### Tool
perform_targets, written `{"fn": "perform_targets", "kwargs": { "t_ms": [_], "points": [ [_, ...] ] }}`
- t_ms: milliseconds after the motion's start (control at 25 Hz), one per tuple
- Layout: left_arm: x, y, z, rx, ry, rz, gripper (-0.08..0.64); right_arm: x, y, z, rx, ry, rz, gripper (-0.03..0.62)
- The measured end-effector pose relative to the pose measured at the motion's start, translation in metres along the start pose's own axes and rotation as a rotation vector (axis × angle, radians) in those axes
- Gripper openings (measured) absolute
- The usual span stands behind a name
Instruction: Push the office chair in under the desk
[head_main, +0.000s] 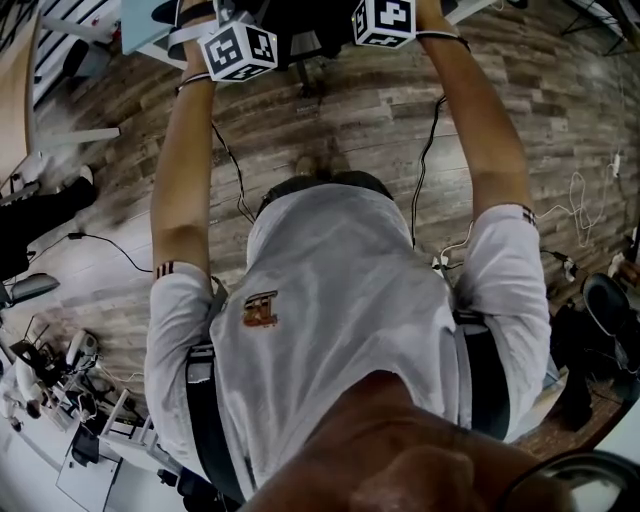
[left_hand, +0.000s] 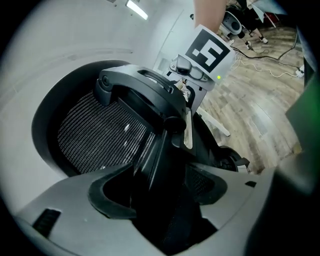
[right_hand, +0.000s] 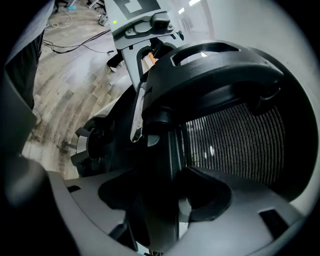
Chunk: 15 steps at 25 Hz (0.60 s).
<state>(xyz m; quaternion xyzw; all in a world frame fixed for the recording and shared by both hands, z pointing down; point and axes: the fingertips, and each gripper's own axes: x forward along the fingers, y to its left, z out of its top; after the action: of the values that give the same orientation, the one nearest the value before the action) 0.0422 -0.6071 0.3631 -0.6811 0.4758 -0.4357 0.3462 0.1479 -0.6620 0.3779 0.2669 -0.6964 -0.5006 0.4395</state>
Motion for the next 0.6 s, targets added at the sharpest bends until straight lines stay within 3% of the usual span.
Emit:
{"fn": "perform_targets", "kwargs": {
  "t_ms": [440, 600],
  "points": [
    [-0.022, -0.002, 0.014, 0.026, 0.010, 0.026, 0.322, -0.035, -0.005, -0.005, -0.058, -0.043, -0.020, 0.262],
    [-0.047, 0.007, 0.028, -0.070, -0.046, 0.049, 0.322, -0.068, -0.009, -0.004, 0.048, -0.102, -0.019, 0.262]
  ]
}}
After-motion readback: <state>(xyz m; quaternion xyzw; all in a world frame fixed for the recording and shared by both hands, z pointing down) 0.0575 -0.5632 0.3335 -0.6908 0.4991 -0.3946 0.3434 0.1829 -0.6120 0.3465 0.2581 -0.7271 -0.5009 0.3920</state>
